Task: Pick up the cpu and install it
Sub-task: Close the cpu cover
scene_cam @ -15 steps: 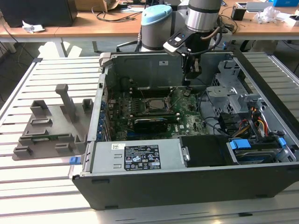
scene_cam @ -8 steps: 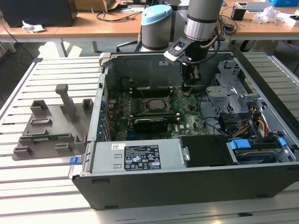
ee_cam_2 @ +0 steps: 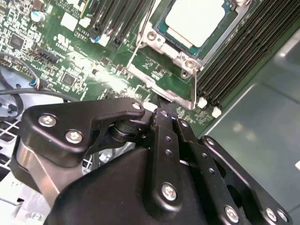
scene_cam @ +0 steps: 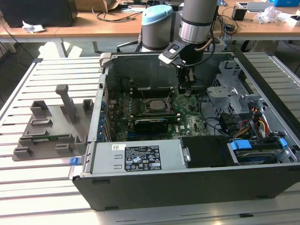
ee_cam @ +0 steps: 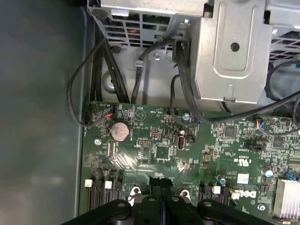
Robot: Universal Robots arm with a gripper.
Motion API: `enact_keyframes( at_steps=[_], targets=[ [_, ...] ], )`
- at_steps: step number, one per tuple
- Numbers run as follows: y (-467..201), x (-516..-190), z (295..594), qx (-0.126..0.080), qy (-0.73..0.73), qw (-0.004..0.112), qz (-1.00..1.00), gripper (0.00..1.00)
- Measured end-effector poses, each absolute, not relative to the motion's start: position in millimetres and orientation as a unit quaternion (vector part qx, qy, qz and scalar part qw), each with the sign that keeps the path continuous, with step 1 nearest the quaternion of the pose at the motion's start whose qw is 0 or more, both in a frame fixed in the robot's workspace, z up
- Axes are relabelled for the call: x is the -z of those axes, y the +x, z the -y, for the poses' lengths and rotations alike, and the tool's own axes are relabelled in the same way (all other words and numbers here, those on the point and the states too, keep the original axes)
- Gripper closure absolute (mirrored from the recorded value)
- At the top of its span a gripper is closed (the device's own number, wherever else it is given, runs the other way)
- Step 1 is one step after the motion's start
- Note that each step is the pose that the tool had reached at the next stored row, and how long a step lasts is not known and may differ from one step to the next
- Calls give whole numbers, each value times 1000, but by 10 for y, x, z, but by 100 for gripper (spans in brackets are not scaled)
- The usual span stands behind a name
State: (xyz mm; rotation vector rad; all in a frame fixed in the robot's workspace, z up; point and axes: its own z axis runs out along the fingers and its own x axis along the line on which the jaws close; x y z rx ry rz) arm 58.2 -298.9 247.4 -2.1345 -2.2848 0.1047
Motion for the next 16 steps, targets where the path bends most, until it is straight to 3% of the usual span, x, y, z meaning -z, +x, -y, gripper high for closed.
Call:
enact_keyframes(
  at_steps=[16],
  targets=[
    [360,-2461,2989,-33,-682,7,730,89]
  ],
)
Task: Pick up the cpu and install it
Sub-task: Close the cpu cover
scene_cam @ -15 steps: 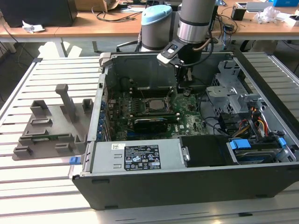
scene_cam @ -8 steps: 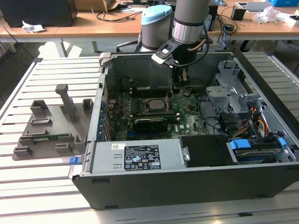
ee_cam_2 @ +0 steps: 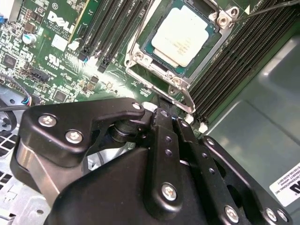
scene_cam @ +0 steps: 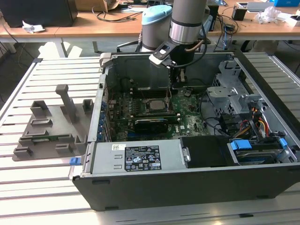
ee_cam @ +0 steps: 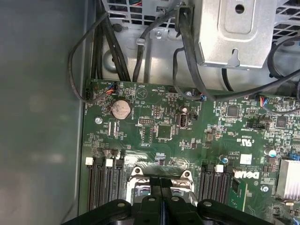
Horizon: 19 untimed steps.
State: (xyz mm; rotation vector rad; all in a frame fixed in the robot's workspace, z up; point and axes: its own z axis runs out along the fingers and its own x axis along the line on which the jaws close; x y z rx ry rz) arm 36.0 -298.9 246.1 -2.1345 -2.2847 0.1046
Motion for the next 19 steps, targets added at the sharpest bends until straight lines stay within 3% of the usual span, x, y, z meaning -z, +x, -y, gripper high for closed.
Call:
enact_keyframes(
  at_steps=[19],
  targets=[
    [-85,-2300,2989,-33,-682,7,730,89]
  ],
)
